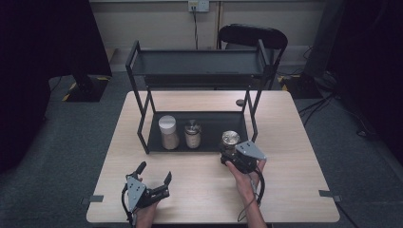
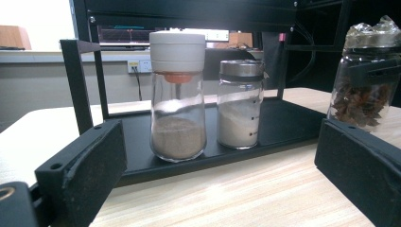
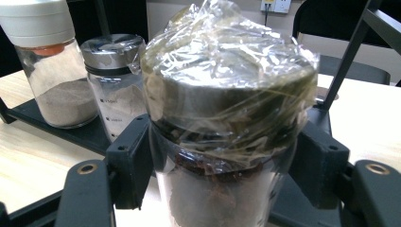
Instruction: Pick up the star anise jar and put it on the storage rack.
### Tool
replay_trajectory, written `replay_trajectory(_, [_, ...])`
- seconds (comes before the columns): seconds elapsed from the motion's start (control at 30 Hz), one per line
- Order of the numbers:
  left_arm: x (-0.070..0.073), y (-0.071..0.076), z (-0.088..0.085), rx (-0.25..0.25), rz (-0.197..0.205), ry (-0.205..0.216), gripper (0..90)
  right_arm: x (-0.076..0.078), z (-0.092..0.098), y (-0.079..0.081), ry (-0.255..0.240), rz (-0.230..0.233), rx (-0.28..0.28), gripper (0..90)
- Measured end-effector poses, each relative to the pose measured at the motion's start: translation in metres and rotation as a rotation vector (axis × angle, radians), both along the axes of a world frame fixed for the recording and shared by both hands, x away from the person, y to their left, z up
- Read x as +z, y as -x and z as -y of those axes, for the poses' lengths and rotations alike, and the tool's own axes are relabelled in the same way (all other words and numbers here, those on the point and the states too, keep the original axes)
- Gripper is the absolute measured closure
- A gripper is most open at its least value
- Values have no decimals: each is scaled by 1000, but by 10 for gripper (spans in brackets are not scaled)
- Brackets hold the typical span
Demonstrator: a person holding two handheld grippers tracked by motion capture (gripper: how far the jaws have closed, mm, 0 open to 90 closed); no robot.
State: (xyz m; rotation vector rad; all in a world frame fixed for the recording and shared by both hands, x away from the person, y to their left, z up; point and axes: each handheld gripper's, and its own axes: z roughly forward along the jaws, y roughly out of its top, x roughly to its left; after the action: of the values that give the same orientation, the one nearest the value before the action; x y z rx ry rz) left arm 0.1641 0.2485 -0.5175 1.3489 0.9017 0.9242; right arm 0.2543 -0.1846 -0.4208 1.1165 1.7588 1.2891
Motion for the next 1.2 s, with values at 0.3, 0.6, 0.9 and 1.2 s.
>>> replay_trajectory(0.3, [0, 0, 0, -1, 0, 0, 22, 6, -5, -8, 10, -7, 5, 309])
replay_trajectory(0.6, [0, 0, 0, -2, 0, 0, 22, 8, -7, -17, 5, -13, -3, 308])
replay_trajectory(0.9, [0, 0, -1, -4, 0, 0, 21, 12, -13, -28, 24, -21, -9, 308])
replay_trajectory(1.2, [0, 0, -1, -5, 0, 0, 21, 13, -20, -38, 37, -35, -10, 308])
